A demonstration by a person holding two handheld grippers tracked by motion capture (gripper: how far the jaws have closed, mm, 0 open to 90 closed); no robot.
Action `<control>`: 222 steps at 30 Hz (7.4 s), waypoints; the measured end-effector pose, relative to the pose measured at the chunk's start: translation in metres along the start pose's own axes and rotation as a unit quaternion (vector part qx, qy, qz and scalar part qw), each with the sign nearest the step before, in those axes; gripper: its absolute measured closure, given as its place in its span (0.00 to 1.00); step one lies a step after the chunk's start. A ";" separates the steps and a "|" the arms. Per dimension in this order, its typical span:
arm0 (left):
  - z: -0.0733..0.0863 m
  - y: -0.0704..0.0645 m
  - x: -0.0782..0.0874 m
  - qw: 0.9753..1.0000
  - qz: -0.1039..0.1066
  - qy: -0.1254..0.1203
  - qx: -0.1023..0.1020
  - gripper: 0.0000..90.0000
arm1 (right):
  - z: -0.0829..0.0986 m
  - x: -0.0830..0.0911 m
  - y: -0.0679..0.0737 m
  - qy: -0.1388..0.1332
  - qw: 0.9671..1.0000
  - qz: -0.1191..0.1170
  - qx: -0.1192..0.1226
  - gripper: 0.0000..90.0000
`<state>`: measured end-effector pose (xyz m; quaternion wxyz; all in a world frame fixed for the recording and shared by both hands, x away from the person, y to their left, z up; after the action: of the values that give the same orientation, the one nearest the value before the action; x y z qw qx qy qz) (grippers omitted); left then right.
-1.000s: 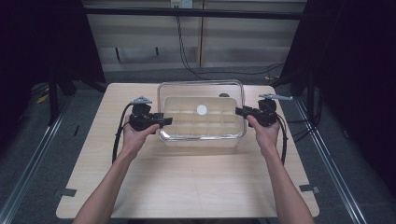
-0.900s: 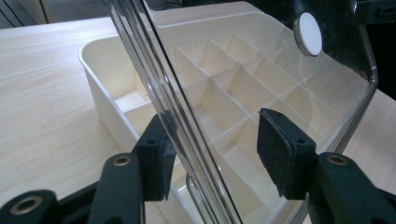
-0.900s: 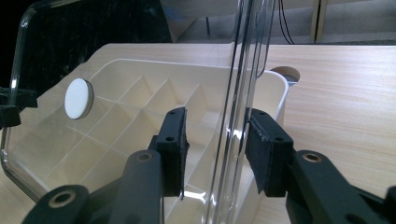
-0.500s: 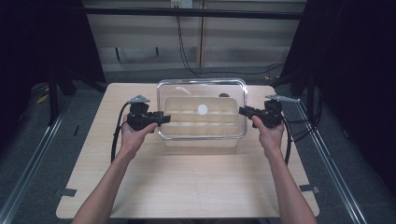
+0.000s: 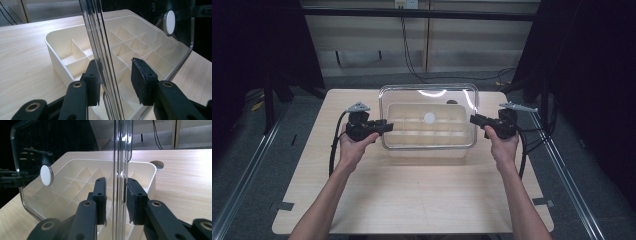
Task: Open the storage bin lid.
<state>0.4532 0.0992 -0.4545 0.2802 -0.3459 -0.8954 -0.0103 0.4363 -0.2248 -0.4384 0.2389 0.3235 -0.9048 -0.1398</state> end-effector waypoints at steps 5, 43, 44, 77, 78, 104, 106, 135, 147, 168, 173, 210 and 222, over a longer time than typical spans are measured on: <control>-0.003 -0.002 0.005 1.000 0.003 -0.006 -0.001 0.70 | 0.000 0.003 0.002 -0.003 1.000 -0.003 0.001 0.80; 0.005 -0.016 0.026 0.999 0.014 -0.028 -0.010 0.75 | 0.010 0.023 0.018 -0.020 0.999 -0.019 0.019 0.81; 0.005 -0.017 0.025 0.999 0.013 -0.028 -0.008 0.74 | 0.011 0.023 0.018 -0.019 0.999 -0.020 0.019 0.81; 0.013 -0.024 0.054 0.999 0.017 -0.034 -0.025 0.75 | 0.021 0.035 0.040 -0.010 0.999 -0.044 0.021 0.81; 0.013 -0.024 0.055 0.999 0.018 -0.034 -0.024 0.75 | 0.020 0.035 0.041 -0.011 0.999 -0.047 0.018 0.81; 0.031 -0.042 0.069 0.999 0.032 -0.016 -0.041 0.76 | 0.037 0.059 0.059 0.004 0.998 -0.045 0.033 0.82; 0.033 -0.043 0.071 0.998 0.031 -0.012 -0.046 0.76 | 0.040 0.061 0.060 0.004 0.998 -0.050 0.033 0.82; 0.060 -0.055 0.082 0.999 0.035 0.004 -0.041 0.76 | 0.065 0.073 0.072 0.024 0.998 -0.045 0.024 0.82; 0.069 -0.061 0.088 0.998 0.036 0.015 -0.043 0.76 | 0.075 0.077 0.075 0.035 0.998 -0.042 0.025 0.82; 0.089 -0.069 0.098 0.998 0.040 0.029 -0.041 0.76 | 0.096 0.084 0.083 0.046 0.998 -0.049 0.015 0.82; 0.095 -0.069 0.101 0.998 0.041 0.036 -0.041 0.76 | 0.102 0.084 0.086 0.055 0.997 -0.049 0.014 0.82; 0.136 -0.077 0.102 0.995 0.047 0.081 -0.043 0.75 | 0.141 0.088 0.091 0.093 0.994 -0.051 -0.002 0.82; 0.140 -0.073 0.096 0.994 0.047 0.087 -0.039 0.74 | 0.147 0.082 0.086 0.104 0.993 -0.048 -0.006 0.82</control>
<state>0.2806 0.1325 -0.5106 0.3439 -0.3964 -0.8490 -0.0622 0.2594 -0.1991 -0.4996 0.3269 0.3780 -0.8576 -0.1217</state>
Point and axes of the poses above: each handheld gripper's, and its own axes: x roughly backward along the jaws, z roughly out of its underside, y roughly to its left, the point moved 9 cm from there along -x, roughly forward along the jaws, and after that the axes turned 9 degrees about -z, right-handed, at the moved point
